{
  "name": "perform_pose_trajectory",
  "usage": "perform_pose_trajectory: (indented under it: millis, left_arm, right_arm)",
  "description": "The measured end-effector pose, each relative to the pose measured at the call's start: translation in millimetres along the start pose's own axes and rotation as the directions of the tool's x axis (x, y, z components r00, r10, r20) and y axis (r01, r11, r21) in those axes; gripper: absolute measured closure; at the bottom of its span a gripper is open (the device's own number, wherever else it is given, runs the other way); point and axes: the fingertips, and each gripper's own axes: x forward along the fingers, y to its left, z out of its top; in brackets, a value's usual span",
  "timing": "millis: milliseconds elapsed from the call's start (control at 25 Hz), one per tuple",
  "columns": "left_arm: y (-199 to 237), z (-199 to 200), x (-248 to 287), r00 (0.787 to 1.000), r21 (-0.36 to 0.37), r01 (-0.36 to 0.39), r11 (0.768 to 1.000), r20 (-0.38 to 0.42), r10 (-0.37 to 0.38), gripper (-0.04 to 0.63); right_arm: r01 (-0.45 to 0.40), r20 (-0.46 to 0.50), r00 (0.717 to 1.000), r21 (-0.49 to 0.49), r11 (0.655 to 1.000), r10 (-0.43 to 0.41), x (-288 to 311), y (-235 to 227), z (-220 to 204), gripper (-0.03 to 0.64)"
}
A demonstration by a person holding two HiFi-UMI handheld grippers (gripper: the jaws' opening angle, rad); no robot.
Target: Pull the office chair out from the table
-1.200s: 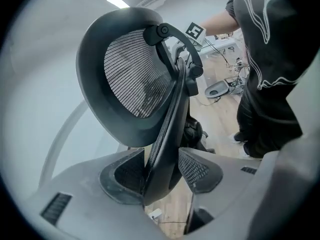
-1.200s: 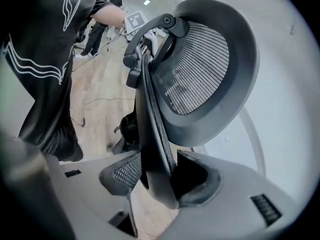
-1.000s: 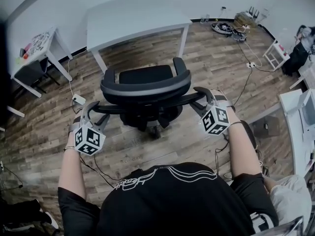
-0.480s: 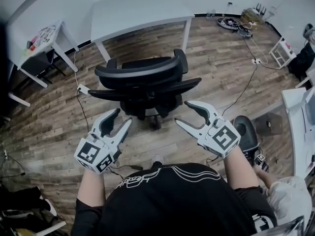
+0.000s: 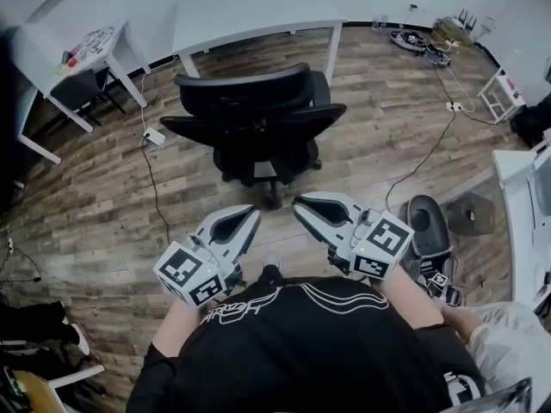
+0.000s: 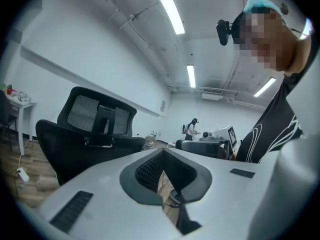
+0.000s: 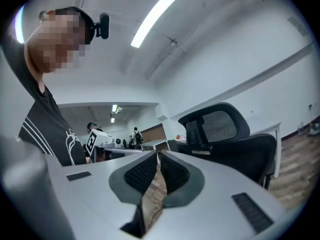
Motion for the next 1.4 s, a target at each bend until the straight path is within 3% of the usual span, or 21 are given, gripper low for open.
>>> perform_pose_trajectory:
  millis: [440,1400]
  left_arm:
    - [-48.8,-18.2,-14.7,0.997,-0.108,0.064,0.992,0.041,-0.06,0.589]
    - [-52.9,-25.1,-10.5,0.998,-0.101,0.042,0.994,0.053,-0.036,0.589]
  right_arm:
    - [-0.09,-0.037,0.995,0.094,0.991,0.094,-19.7,44.5,-26.8,0.583]
    - [-0.103,-0.09,0.99,0.057,0.993,0.108,-18.2,47.8,-34.6,0.583]
